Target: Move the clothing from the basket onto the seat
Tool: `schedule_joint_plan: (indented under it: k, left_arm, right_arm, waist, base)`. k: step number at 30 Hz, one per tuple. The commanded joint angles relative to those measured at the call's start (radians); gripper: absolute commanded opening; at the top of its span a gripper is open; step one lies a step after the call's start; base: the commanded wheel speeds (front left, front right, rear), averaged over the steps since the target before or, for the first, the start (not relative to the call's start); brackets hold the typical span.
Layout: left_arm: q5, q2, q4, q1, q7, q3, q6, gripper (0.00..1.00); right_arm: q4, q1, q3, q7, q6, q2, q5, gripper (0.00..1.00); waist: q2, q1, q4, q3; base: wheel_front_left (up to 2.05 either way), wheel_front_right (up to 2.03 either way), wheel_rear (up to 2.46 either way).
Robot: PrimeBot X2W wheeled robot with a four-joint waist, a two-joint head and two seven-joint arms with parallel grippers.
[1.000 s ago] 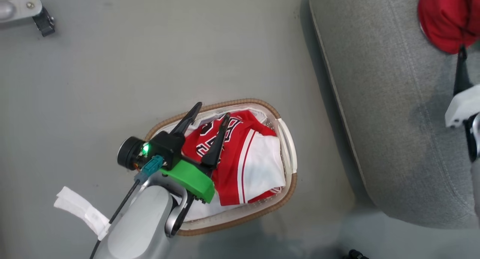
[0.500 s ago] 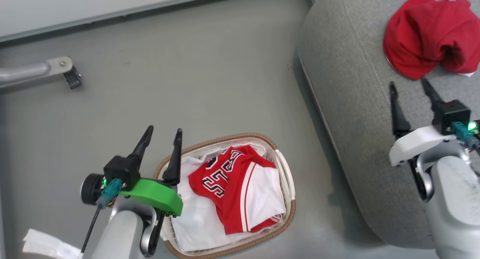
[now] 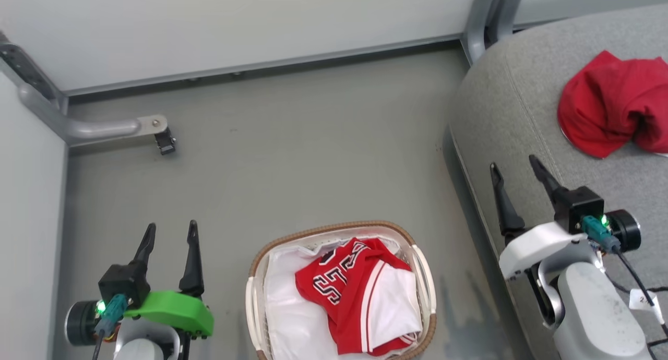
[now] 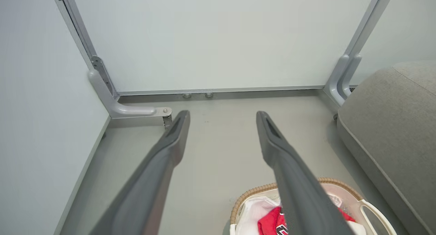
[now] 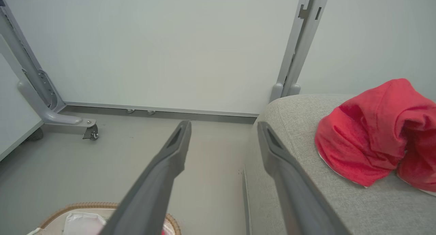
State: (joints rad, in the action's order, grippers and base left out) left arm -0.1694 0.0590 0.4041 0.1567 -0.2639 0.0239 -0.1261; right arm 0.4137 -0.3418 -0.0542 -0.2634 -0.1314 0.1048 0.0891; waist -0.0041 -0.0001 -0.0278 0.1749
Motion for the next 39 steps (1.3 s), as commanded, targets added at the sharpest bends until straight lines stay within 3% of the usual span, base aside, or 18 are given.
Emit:
schedule_joint_plan:
  k: [1,8,22,30,39]
  left_arm:
    - [0.012,-0.002,-0.002,-0.025,-0.001,-0.015,0.004,1.00]
    - [0.023,-0.007,-0.035,-0.086,-0.001,-0.062,0.005,1.00]
    - [-0.027,-0.008,-0.051,-0.128,-0.001,-0.024,0.022,1.00]
    - [-0.054,-0.008,-0.024,-0.041,-0.001,0.083,0.008,1.00]
    - [-0.080,-0.006,0.059,0.131,-0.001,0.250,-0.005,1.00]
  right_arm:
    - [0.002,0.026,0.000,-0.001,0.001,-0.005,0.007,1.00]
    - [0.010,0.091,0.000,-0.001,0.001,-0.018,0.026,1.00]
    - [0.008,0.119,-0.003,-0.001,0.001,-0.025,0.035,1.00]
    - [-0.057,0.039,-0.006,-0.001,0.001,-0.016,0.044,1.00]
    - [-0.163,-0.113,-0.005,-0.001,0.001,-0.019,0.069,1.00]
  waist:
    - [0.0041,0.0001,0.037,-0.047]
    - [0.0041,0.0001,0.052,-0.094]
    - [0.0041,0.0001,0.046,-0.108]
    - [0.0041,0.0001,0.010,0.018]
    - [0.0041,0.0001,-0.089,0.214]
  base:
    - [0.00,0.00,0.00]
    - [0.00,0.00,0.00]
    - [0.00,0.00,0.00]
    - [0.00,0.00,0.00]
    - [0.00,0.00,0.00]
